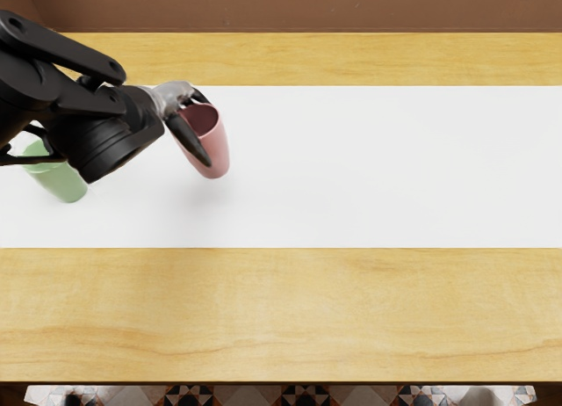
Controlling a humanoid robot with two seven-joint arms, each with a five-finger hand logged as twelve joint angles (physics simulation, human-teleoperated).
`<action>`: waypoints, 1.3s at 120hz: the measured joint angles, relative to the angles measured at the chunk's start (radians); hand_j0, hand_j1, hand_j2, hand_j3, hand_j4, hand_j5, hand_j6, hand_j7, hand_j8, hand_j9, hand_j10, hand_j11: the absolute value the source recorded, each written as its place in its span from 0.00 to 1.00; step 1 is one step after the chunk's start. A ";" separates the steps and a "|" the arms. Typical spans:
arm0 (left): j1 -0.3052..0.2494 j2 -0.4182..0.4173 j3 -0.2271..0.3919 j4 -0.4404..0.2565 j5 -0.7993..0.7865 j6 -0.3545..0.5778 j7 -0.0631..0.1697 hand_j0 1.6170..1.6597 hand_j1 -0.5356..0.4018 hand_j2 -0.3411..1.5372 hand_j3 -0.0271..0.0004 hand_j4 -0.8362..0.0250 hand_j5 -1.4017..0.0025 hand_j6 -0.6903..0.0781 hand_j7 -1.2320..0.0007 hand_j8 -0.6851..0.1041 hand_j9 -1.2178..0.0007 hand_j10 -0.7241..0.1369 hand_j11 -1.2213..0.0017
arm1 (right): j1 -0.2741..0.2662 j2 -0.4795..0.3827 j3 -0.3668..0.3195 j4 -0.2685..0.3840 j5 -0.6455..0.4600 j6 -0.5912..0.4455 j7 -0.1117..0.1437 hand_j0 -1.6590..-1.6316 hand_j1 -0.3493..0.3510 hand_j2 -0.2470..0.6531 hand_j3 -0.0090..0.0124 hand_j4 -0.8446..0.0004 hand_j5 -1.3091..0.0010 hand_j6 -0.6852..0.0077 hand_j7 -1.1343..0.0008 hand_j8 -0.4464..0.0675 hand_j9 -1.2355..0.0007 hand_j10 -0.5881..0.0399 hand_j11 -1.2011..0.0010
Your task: Pick up cup and place in cup with left hand
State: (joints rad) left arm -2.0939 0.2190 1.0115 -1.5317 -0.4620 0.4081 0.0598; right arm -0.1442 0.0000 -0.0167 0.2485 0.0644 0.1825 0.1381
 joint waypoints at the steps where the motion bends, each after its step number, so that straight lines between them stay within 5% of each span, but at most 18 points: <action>1: -0.008 0.008 0.007 0.000 0.000 -0.005 0.001 0.87 0.45 0.24 0.99 0.54 0.50 0.56 0.43 0.53 0.44 0.34 0.44 | 0.000 0.000 0.000 0.000 0.000 0.000 0.000 0.04 0.03 0.27 0.42 0.98 0.98 0.97 0.98 0.84 0.98 0.91 0.98; 29: -0.110 0.139 0.192 0.000 -0.003 -0.057 0.039 0.86 0.46 0.23 0.99 0.53 0.50 0.54 0.43 0.52 0.43 0.33 0.43 | 0.000 0.000 0.000 0.000 0.000 0.000 0.000 0.04 0.03 0.27 0.42 0.98 0.98 0.97 0.98 0.84 0.98 0.91 0.98; 67: -0.130 0.224 0.365 0.000 -0.004 -0.064 0.047 0.86 0.47 0.22 0.99 0.53 0.49 0.54 0.43 0.51 0.43 0.33 0.42 | 0.000 0.000 0.000 0.000 0.000 0.000 0.000 0.04 0.03 0.27 0.42 0.98 0.98 0.97 0.98 0.84 0.98 0.91 0.98; 108: -0.129 0.230 0.399 -0.011 -0.002 -0.065 0.047 0.83 0.41 0.25 0.99 0.59 0.49 0.60 0.43 0.58 0.42 0.38 0.41 | 0.000 0.000 0.000 0.000 0.000 0.000 0.000 0.04 0.03 0.27 0.42 0.98 0.98 0.97 0.98 0.84 0.98 0.91 0.98; 131: -0.127 0.230 0.400 -0.011 0.002 -0.074 0.047 0.91 0.71 0.21 0.99 0.79 0.77 0.75 0.75 0.72 0.75 0.63 0.74 | 0.000 0.000 0.000 0.000 0.000 0.000 0.000 0.04 0.03 0.27 0.42 0.98 0.98 0.97 0.98 0.84 0.98 0.91 0.98; 144: -0.128 0.231 0.391 -0.009 0.009 -0.106 0.046 0.93 0.80 0.20 0.99 0.86 0.86 0.81 0.85 0.78 0.85 0.71 0.84 | 0.000 0.000 0.000 0.000 0.000 0.000 0.000 0.04 0.03 0.27 0.42 0.98 0.98 0.97 0.98 0.84 0.98 0.91 0.98; 156: -0.129 0.241 0.315 0.002 0.014 -0.155 0.040 0.94 0.85 0.19 0.99 0.90 0.91 0.84 0.90 0.81 0.90 0.76 0.90 | 0.000 0.000 0.000 0.000 0.000 0.000 0.000 0.04 0.03 0.27 0.42 0.98 0.98 0.97 0.98 0.84 0.98 0.91 0.98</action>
State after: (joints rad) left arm -2.2227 0.4596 1.3270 -1.5294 -0.4482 0.2528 0.0994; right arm -0.1442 0.0000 -0.0167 0.2485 0.0644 0.1825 0.1381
